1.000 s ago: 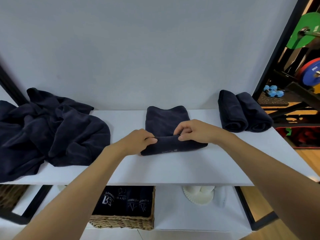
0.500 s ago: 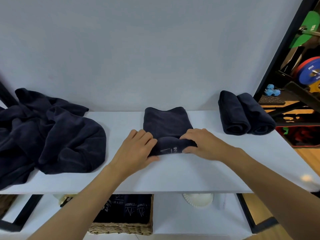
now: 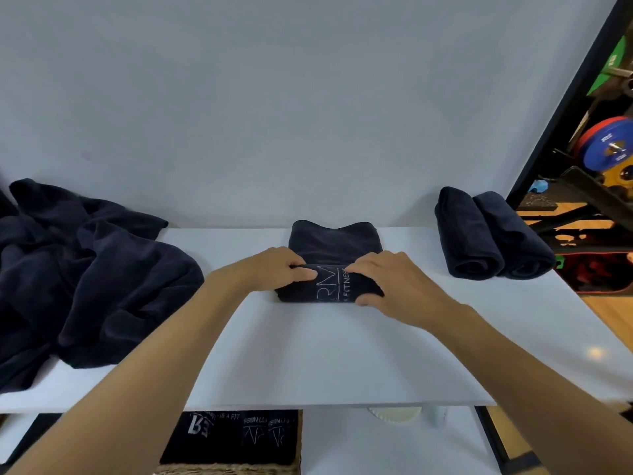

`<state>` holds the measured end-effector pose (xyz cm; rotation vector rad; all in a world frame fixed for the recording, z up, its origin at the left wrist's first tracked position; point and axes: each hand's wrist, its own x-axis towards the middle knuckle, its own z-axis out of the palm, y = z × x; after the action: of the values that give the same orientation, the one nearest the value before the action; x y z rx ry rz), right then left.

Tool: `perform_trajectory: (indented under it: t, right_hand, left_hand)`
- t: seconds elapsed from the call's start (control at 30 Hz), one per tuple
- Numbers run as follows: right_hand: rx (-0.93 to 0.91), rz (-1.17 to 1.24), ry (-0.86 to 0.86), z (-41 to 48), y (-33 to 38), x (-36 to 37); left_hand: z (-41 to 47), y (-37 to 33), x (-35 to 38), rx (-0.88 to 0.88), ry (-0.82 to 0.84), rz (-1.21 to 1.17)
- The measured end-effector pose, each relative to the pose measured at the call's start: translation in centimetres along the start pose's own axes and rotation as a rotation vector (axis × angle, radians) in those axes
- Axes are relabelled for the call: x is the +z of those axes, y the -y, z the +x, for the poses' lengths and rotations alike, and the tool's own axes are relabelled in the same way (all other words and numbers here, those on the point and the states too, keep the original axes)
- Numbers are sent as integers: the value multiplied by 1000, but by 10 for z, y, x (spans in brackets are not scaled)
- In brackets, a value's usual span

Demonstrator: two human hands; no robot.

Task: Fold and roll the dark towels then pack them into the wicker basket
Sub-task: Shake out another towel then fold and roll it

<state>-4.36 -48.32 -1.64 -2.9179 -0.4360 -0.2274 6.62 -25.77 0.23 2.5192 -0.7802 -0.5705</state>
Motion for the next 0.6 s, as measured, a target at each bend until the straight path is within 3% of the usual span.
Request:
perform_trajectory:
  t: [0.1,0.17,0.23,0.3,0.4,0.47,0.53,0.6]
  right_hand:
    - [79,134,34,12,-2,-8]
    - [143,284,102,23,-7,-16]
    - [208,443,169,35,-14,-21]
    - [285,585,213,45,-19,-26]
    - [363,648,224,54,-19,-29]
    - [316,478,76,53,-17,-25]
    - [154,256,-107,47,-12,-19]
    - [11,111,-152,41,-10,-11]
  left_hand:
    - [-2,0,3,76,-281,67]
    - [-8,2,14,298,-581,354]
    - [-11,9,25,447,-629,578]
    - [-5,17,30,461,-576,595]
    - [9,15,18,346,-439,415]
    - [21,10,5,281,-310,309]
    - [33,8,-9,222,-178,172]
    - [44,11,-21,181,-52,39]
